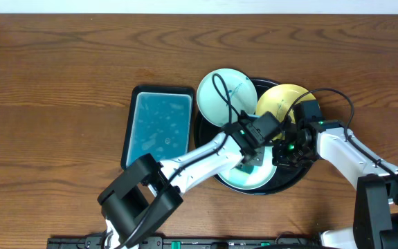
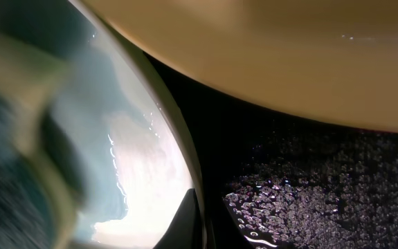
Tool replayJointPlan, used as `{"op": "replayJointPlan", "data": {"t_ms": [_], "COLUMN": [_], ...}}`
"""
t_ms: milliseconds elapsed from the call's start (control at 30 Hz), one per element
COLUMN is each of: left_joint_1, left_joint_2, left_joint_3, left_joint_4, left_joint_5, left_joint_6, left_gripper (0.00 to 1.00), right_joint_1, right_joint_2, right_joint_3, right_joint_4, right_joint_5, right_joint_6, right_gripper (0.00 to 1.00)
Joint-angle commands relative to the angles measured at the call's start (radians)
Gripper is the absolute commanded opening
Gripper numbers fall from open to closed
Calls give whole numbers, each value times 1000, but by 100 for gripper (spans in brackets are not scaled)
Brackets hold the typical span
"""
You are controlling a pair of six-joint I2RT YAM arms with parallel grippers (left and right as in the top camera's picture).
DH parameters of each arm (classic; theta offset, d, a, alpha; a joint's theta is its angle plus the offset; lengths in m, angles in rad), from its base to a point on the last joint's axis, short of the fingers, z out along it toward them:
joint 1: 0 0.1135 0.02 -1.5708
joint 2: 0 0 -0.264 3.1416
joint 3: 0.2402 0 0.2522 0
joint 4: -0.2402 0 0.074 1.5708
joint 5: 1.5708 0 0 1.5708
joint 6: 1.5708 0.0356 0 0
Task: Clean dirty plates on tray and stack at the side
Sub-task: 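Scrub the front pale blue plate with the sponge in the left gripper, then return the sponge to the blue basin with the left gripper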
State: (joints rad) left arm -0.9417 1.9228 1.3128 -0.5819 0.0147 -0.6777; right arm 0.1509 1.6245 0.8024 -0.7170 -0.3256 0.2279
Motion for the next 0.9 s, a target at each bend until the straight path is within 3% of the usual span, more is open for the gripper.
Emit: {"op": "replayJointPlan", "data": {"t_ms": [0, 267, 600, 700, 867], "left_joint_1": [-12, 29, 95, 95, 116], "left_joint_2": [25, 26, -63, -141, -237], "left_joint_3": [-8, -8, -4, -4, -5], "left_joint_4": [1, -49, -114, -129, -157], "left_joint_5": [6, -191, -180, -180, -180], "left_joint_6": [-5, -4, 89, 94, 94], "left_gripper": [7, 7, 8, 8, 8], "right_joint_1": [14, 14, 14, 14, 14], "right_joint_2": [9, 9, 9, 9, 9], "right_joint_3": [-11, -11, -11, -11, -11], "right_joint_4": [-8, -9, -7, 0, 27], "right_joint_5": [22, 22, 22, 22, 22], "right_joint_6": [3, 3, 3, 3, 3], "right_gripper": [1, 1, 1, 19, 16]}}
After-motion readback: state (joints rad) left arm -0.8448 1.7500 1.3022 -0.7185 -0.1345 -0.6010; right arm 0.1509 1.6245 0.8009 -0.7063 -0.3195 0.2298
